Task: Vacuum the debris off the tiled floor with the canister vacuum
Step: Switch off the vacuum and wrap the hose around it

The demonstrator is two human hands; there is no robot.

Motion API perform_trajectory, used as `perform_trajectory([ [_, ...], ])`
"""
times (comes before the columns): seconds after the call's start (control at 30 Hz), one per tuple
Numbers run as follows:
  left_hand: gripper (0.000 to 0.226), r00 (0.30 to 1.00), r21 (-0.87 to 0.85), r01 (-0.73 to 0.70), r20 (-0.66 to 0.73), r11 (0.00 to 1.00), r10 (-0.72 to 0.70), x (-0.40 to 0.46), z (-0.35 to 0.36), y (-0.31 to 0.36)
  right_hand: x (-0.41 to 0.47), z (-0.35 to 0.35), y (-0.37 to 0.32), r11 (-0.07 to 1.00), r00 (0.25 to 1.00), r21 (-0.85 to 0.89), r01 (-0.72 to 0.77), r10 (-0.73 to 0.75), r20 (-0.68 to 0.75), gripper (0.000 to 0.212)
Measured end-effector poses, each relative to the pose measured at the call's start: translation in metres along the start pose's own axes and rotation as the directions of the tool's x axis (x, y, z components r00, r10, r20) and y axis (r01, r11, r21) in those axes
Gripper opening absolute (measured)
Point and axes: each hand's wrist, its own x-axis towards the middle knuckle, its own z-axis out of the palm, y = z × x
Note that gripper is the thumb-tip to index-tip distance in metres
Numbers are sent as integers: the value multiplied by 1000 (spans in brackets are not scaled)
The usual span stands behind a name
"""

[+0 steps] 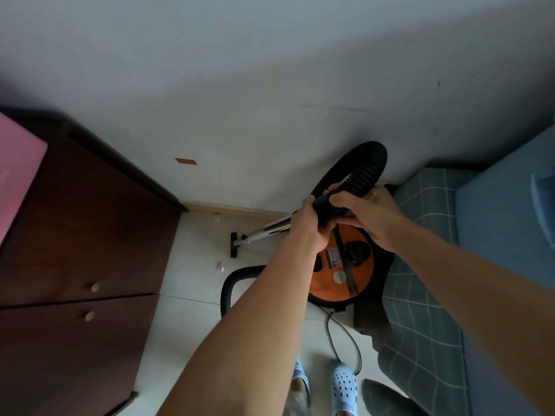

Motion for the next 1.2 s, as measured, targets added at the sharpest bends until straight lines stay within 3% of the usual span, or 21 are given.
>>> perform_trajectory([
  [0.5, 36, 999, -118, -7, 34, 993, 12, 5, -69, 16, 9, 50, 20, 982, 987, -190, -7, 38, 158, 25],
  [0.9, 42, 984, -10, 32, 173, 999, -30, -6, 16, 10, 13, -4, -26, 980, 996, -196, 20, -36, -77, 19],
  [1.1, 46, 975, 136, 60, 205, 989, -88, 1, 52, -10, 11, -35, -28, 986, 967, -168, 9, -51, -250, 25],
  [1.2, 44, 974, 176, 57, 206, 983, -94, 2, 66, -18, 8, -45, -26, 993, 946, -117, 19, -56, -320, 17],
])
